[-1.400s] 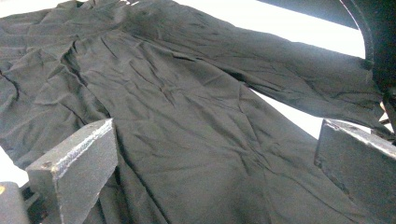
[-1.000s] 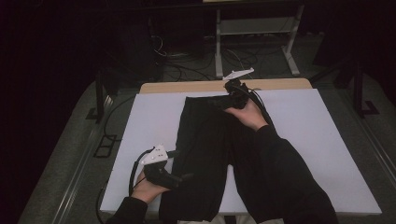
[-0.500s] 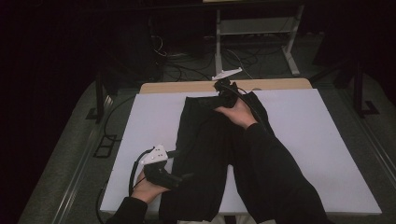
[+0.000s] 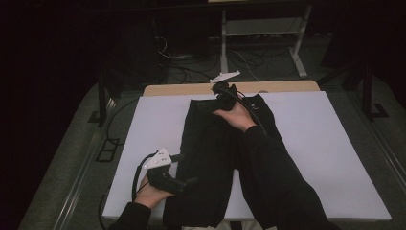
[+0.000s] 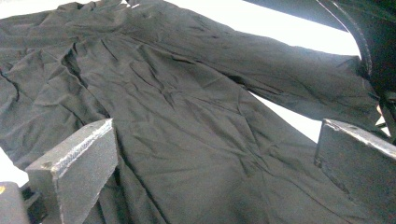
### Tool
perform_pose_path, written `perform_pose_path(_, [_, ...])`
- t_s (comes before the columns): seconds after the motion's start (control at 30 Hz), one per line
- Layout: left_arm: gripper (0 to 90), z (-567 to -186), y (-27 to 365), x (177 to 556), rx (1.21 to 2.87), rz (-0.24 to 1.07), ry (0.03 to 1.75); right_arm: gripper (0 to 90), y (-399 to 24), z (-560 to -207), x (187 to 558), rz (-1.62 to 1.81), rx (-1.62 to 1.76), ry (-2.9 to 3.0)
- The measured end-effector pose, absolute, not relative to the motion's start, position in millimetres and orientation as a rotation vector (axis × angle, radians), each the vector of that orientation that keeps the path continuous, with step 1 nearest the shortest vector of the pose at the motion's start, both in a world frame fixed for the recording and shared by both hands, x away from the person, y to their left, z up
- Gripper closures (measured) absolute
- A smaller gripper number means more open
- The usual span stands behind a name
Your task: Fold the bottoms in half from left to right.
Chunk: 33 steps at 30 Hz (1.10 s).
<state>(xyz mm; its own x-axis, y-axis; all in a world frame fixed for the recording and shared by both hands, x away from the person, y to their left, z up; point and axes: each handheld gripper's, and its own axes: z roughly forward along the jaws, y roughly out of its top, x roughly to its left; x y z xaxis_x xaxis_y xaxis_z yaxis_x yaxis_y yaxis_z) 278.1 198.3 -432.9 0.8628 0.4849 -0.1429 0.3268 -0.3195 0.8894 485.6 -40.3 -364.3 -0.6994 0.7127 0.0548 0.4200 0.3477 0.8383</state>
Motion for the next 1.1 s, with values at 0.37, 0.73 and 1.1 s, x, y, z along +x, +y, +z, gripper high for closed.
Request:
perform_pose_path(0.37, [0.0, -432.9, 198.7, 278.1, 1.930, 0.176, 0.599, 0.0, -16.3, -368.9, 493.8, 1.282, 0.992, 2.321])
perform_pose_path(0.73, [0.0, -432.7, 199.1, 277.9, 1.927, 0.175, 0.600, 0.0, 7.3, -375.7, 499.5, 1.258, 0.975, 2.354])
perform_pose_path(1.1, [0.0, -432.8, 199.4, 277.8, 1.924, 0.171, 0.601, 0.0, 21.1, -389.2, 504.6, 1.237, 0.984, 2.382])
